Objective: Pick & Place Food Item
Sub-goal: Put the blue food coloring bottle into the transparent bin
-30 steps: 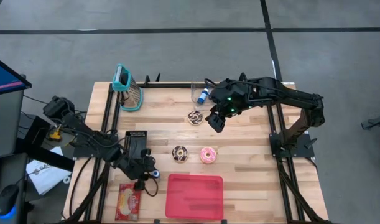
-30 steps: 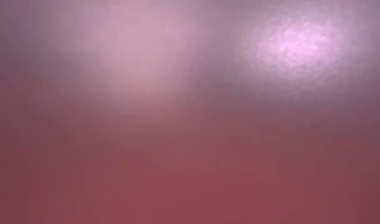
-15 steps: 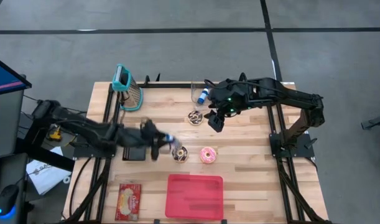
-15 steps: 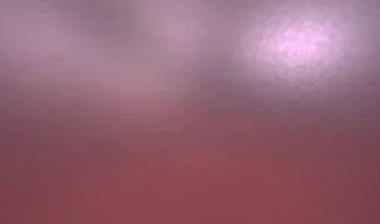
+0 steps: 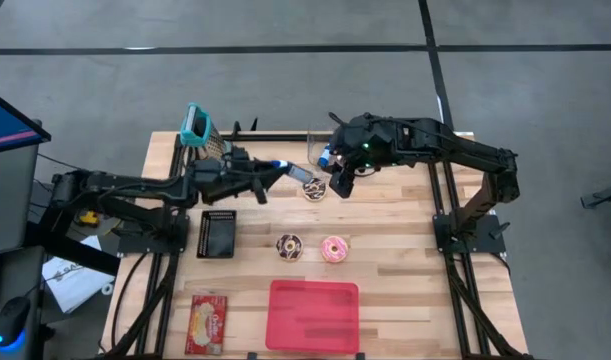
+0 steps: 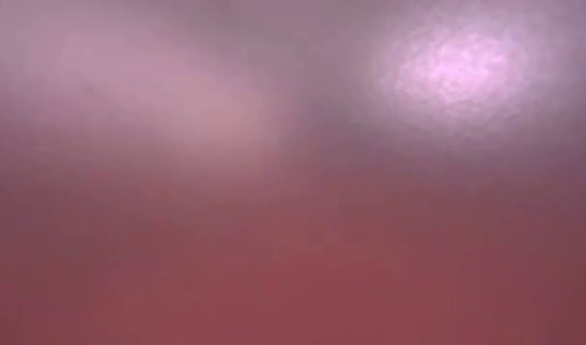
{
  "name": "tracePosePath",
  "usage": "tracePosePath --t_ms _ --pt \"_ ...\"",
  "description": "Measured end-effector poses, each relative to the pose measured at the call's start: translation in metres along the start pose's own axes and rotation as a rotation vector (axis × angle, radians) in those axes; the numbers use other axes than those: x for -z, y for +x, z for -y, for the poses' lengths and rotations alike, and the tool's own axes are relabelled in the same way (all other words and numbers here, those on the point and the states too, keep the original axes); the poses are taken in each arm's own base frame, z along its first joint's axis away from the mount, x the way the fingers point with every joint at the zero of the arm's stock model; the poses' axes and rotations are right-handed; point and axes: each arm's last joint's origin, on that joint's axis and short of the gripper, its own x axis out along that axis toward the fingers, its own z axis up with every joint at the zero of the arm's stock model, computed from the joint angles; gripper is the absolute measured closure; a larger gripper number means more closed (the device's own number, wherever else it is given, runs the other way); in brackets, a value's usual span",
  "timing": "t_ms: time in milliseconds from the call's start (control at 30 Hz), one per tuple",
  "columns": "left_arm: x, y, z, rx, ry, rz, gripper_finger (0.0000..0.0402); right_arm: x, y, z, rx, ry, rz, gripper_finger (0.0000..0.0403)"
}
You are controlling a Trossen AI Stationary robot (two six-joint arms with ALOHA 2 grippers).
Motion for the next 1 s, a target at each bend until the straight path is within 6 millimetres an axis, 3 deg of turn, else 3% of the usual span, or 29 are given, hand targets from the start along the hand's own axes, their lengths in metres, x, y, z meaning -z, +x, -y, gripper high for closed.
tracePosePath --t_ms 267,500,1000 --pt "-0.016 0.039 0.009 0.041 0.019 -0.001 0.0295 -0.003 0.018 0.001 0.0 -0.042 -0.019 0.0155" --pt "-0.024 0.06 0.017 0.077 0.023 0.002 0.0295 0.002 0.026 0.002 0.014 -0.068 -0.08 0.0152" --pt "-0.031 0.063 0.022 0.095 -0.002 0.003 0.0295 0.001 0.046 0.016 0.047 -0.092 -0.131 0.0161"
